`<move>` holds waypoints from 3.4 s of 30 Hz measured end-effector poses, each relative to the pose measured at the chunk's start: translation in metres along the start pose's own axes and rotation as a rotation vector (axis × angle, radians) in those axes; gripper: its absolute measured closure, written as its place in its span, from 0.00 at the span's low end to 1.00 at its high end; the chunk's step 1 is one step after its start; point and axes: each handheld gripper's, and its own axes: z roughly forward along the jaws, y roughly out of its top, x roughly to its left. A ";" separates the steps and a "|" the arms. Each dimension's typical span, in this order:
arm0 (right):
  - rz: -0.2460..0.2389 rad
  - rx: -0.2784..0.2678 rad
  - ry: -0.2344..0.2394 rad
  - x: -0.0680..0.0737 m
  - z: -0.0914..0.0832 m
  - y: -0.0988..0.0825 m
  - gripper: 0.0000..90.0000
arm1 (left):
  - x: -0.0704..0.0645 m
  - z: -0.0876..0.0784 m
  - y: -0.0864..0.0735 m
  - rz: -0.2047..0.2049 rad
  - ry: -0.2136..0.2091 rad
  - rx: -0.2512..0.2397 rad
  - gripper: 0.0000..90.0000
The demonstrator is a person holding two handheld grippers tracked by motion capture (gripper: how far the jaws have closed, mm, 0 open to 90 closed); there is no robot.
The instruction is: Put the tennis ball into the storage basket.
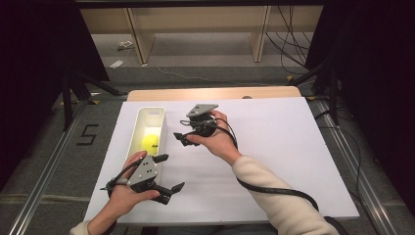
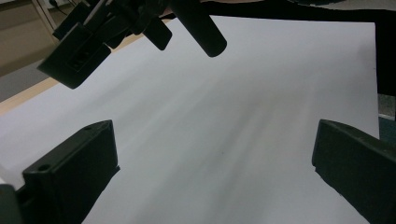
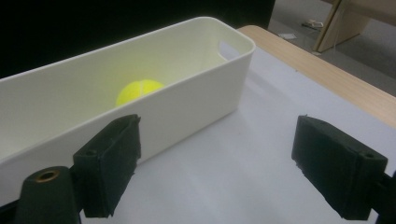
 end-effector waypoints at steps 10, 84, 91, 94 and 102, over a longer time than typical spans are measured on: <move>0.016 0.006 -0.021 -0.006 -0.009 -0.012 0.18 | 0.000 0.000 0.000 0.002 -0.001 0.001 0.00; 0.197 -0.027 -0.277 -0.075 -0.147 -0.116 0.19 | 0.001 -0.001 0.000 -0.006 0.018 -0.005 0.00; 0.215 -0.030 -0.300 -0.077 -0.165 -0.127 0.19 | 0.001 -0.001 0.000 -0.004 0.018 -0.001 0.00; 0.222 -0.037 -0.310 -0.078 -0.172 -0.130 0.19 | 0.001 -0.001 0.000 -0.006 0.020 -0.003 0.00; 0.234 -0.036 -0.328 -0.076 -0.185 -0.141 0.19 | 0.001 -0.001 0.000 -0.006 0.019 -0.003 0.00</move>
